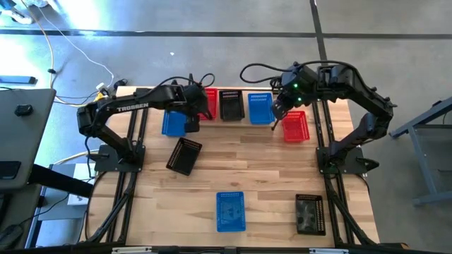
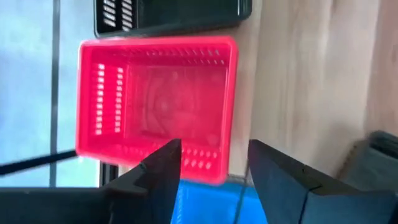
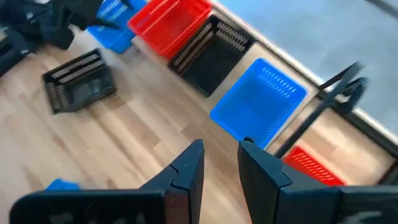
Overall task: Stack baskets on shelf by color
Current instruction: Stack the bottom blue basket on top of the blue basket on the shelf
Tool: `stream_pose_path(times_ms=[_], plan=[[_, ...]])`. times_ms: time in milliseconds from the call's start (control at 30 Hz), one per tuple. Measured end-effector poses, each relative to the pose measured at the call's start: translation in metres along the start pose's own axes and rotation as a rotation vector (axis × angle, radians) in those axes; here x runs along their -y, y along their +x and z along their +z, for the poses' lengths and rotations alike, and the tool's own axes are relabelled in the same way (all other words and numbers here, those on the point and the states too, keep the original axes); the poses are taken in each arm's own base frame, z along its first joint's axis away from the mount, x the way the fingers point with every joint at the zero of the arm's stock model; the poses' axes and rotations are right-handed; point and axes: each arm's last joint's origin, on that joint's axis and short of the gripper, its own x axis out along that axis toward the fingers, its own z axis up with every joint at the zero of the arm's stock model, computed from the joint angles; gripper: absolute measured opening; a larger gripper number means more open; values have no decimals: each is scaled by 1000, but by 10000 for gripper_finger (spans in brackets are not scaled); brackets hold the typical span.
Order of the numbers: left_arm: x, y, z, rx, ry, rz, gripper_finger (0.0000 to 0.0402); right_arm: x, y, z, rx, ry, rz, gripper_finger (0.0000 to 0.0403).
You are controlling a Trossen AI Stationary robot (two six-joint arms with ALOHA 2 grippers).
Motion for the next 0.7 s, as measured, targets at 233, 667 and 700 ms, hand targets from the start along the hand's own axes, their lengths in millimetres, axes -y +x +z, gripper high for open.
stream_pose_path(times_ms=[233,667,700], plan=[[8,-21,-3,-27,-29,-81,179,-23,0,-11,-31,11,55,85],[41,-41,-14,134,-81,-320,179,-86,14,-42,-140,-139,147,88],[45,-41,-17,136,-83,-321,179,-91,16,-44,-145,-149,151,92]])
